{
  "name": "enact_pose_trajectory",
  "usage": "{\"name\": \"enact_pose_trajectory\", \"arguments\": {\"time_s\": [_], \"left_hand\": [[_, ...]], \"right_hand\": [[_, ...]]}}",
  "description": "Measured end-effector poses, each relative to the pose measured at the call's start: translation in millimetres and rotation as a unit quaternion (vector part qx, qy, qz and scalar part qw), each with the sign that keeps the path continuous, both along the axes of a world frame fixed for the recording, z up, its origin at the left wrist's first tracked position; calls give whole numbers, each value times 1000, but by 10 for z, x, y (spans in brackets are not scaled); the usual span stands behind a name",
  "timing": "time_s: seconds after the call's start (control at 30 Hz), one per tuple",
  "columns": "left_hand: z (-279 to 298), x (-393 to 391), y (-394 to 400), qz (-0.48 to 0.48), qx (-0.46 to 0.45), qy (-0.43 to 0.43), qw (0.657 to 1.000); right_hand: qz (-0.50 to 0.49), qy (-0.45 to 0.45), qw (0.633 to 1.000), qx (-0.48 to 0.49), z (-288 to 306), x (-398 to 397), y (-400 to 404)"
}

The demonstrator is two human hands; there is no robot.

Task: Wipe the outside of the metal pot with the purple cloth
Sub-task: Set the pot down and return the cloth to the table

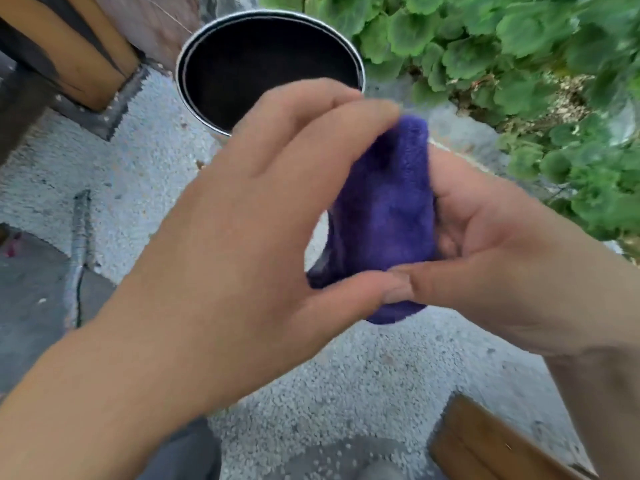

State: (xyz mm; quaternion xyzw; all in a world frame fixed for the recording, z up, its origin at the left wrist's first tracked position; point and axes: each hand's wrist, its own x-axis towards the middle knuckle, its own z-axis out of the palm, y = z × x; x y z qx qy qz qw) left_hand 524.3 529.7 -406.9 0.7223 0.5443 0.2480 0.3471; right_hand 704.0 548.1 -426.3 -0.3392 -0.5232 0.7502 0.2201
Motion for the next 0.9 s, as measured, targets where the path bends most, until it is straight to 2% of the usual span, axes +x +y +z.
{"name": "enact_pose_trajectory", "arguments": {"time_s": [0.07, 0.17, 0.27, 0.37, 0.5, 0.67, 0.8, 0.9], "left_hand": [[215, 37, -187, -36, 60, 53, 996], [622, 107, -288, -72, 51, 102, 991], [1238, 304, -426, -48, -8, 57, 997], [1898, 454, -532, -11, -87, 1, 996], [2811, 657, -639, -60, -166, -36, 984], [3907, 852, -948, -56, -134, -79, 986], [4700, 890, -1268, -28, -117, -117, 986], [5213, 863, -1592, -4, -123, -216, 969]], "right_hand": [[25, -7, 999, -21, 280, 110, -66], [-2, -64, 998, -6, 755, 211, -191], [-82, -141, 986, 47, 1367, 324, -373], [-121, -204, 967, 93, 2031, 487, -542], [-133, -148, 979, 36, 3063, 715, -712], [-57, -43, 997, -11, 4199, 984, -912], [-66, -19, 997, 25, 4866, 1058, -1126], [-7, -47, 996, 76, 5247, 1076, -1303]]}}
